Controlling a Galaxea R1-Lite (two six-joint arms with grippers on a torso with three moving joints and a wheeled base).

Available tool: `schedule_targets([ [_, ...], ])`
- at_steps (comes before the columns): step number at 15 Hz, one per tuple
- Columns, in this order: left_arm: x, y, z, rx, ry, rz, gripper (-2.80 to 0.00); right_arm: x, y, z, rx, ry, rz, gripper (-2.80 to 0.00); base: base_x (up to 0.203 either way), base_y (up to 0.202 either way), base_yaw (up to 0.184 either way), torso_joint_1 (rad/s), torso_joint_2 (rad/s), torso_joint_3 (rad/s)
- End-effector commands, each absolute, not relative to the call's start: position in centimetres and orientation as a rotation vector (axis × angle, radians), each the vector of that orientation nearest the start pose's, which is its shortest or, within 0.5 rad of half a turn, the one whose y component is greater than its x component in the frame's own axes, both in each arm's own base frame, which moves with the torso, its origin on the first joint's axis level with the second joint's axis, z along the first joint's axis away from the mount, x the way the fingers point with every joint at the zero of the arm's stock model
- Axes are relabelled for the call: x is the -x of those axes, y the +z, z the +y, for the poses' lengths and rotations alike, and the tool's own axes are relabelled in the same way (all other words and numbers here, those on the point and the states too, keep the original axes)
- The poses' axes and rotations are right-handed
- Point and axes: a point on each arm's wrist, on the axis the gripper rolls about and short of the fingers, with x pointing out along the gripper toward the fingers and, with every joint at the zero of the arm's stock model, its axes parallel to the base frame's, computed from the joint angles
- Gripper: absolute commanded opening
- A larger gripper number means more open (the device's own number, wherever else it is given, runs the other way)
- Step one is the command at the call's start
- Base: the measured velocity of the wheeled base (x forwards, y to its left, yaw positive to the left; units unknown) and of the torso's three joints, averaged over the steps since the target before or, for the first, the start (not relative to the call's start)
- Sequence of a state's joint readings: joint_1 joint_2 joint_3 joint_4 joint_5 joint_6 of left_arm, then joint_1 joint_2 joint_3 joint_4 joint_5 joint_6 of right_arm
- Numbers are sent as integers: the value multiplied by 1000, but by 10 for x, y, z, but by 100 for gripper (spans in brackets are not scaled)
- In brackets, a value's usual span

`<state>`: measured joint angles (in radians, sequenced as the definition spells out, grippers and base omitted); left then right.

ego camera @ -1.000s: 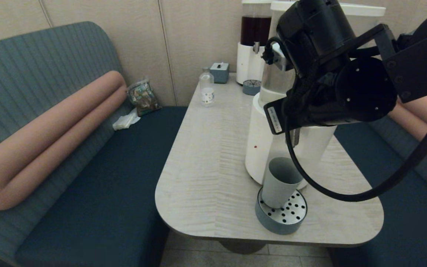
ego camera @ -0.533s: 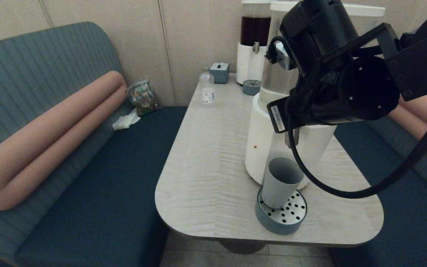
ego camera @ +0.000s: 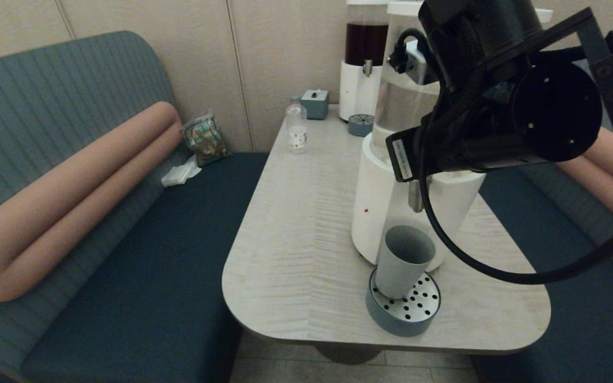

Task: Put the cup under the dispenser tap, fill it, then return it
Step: Turn off the faucet

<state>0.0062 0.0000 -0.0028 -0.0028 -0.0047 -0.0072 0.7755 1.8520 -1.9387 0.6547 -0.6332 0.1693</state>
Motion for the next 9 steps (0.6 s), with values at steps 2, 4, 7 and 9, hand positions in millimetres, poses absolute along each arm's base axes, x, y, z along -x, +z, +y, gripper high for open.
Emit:
schedule_targets([
  [2, 23, 77, 0, 7, 3, -5, -280, -235, 338, 219, 166, 130, 406, -280, 0, 0, 0, 0, 0, 0],
  [4, 23, 76, 0, -3, 1, -2, -280, -223, 350, 212, 142, 160, 384, -280, 0, 0, 0, 0, 0, 0],
  [7, 23, 76, 0, 5, 0, -3, -280, -196, 371, 187, 99, 170, 337, -280, 0, 0, 0, 0, 0, 0],
  [9, 23, 77, 0, 14, 1, -6, -280, -167, 389, 156, 57, 172, 283, -280, 0, 0, 0, 0, 0, 0],
])
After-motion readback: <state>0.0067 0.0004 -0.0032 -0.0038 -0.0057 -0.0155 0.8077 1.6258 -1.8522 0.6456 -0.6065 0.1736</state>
